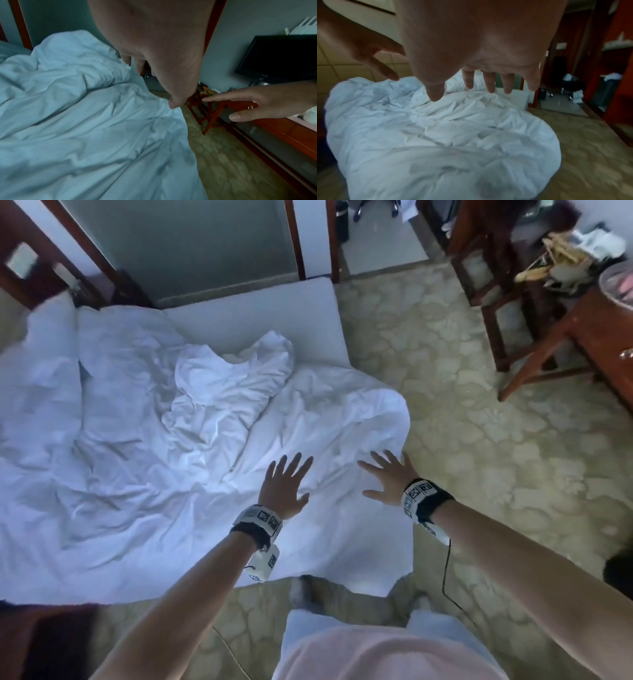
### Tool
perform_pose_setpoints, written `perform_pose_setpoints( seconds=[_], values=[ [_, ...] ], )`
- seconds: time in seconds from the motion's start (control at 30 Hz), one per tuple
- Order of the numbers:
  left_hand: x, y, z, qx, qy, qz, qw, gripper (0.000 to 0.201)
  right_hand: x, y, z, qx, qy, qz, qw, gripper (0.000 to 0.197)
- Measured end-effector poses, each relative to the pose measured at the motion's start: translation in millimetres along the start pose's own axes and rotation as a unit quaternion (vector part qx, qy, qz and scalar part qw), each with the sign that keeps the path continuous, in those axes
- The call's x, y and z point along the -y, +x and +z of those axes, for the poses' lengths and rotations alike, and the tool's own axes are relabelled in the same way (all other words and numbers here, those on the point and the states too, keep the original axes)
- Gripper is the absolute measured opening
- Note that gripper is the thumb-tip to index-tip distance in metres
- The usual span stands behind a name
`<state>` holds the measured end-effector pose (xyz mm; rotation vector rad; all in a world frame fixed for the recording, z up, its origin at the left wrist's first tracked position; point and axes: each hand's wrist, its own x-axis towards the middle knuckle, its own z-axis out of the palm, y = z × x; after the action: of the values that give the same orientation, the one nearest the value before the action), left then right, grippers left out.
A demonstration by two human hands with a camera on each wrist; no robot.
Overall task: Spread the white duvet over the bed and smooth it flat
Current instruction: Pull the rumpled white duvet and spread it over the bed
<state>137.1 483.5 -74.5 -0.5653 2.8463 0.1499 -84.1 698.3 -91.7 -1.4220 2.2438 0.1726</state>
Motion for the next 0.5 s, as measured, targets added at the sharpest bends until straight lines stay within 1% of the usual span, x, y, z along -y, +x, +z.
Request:
perform_pose_setpoints(
  seconds=[0.13, 0.23, 0.37, 0.43, 0.5],
  values=[
    [-56.1, 23.4, -20.8, -0.044, -0.018, -0.053, 0.997, 0.086, -63.9, -10.4, -37.0, -0.019, -0.05, -0.031, 0.998, 0.082],
    [-89.6, 38.4, -30.7, -0.047, -0.028, -0.085, 0.995, 0.085, -105.3, -11.6, -57.3, -0.008, -0.077, -0.044, 0.996, 0.083],
    [-104.4, 72.6, -50.0, -0.055, -0.029, -0.141, 0.988, 0.087, -144.6, 26.8, -93.0, -0.009, -0.116, -0.082, 0.99, 0.083],
    [-100.3, 95.4, -62.3, -0.054, -0.023, -0.167, 0.984, 0.087, -157.4, 54.8, -113.2, -0.013, -0.14, -0.11, 0.984, 0.082],
    [-92.9, 120.7, -71.5, -0.054, -0.022, -0.193, 0.979, 0.087, -166.5, 85.4, -132.0, 0.0, -0.168, -0.134, 0.977, 0.081]
  ],
)
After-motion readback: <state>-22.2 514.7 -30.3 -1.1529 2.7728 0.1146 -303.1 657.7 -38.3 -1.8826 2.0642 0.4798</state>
